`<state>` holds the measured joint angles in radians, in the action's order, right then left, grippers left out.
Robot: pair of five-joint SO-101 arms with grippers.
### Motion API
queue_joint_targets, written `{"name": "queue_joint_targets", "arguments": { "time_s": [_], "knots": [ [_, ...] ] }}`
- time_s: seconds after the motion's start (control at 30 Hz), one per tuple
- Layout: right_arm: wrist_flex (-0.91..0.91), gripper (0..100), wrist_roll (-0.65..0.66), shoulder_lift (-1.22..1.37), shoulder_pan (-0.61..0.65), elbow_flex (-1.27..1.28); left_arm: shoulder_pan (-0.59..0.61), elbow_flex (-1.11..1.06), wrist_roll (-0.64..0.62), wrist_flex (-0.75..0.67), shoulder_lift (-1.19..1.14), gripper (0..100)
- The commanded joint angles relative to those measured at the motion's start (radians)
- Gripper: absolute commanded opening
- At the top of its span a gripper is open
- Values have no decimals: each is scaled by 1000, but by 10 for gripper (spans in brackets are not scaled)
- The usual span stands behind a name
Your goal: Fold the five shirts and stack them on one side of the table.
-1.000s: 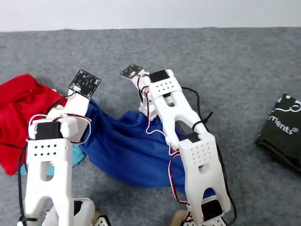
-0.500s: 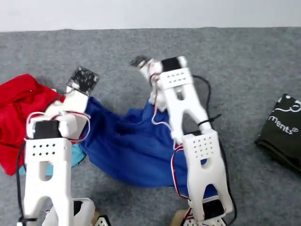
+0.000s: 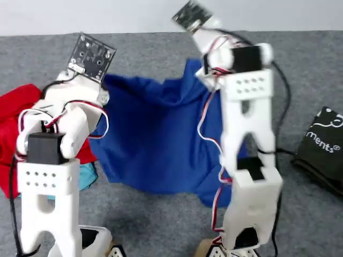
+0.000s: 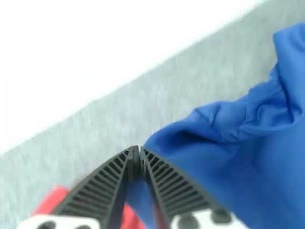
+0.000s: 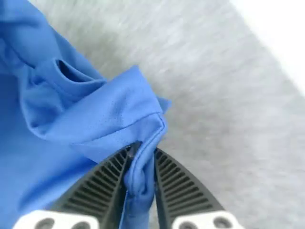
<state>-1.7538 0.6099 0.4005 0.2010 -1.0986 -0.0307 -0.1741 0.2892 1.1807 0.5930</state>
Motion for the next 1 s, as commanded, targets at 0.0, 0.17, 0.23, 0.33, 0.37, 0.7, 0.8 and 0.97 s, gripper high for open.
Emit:
{"name": "queue_joint_targets", "arguments": {
  "time_s": [0.0,0.17,0.23,0.33,0.37,0.7,0.8,0.97],
  "knots": [
    [-39,9,14,-226,-53,-57,-38,147,-17,3,8,3],
    [-39,9,83,-426,-154,-29,-83,309,-18,26,9,3],
    [-39,9,104,-510,-186,17,-101,392,-18,71,9,3],
    [-39,9,106,-641,-223,107,-143,495,-18,141,9,3],
    [-39,9,106,-682,-234,143,-155,527,-18,169,9,3],
    [-39,9,224,-1116,-326,534,-239,783,-15,384,9,3],
    [-39,9,258,-1231,-334,637,-249,846,-15,440,8,3],
    [-35,9,276,-1374,-329,792,-249,869,-14,494,8,3]
  ]
}}
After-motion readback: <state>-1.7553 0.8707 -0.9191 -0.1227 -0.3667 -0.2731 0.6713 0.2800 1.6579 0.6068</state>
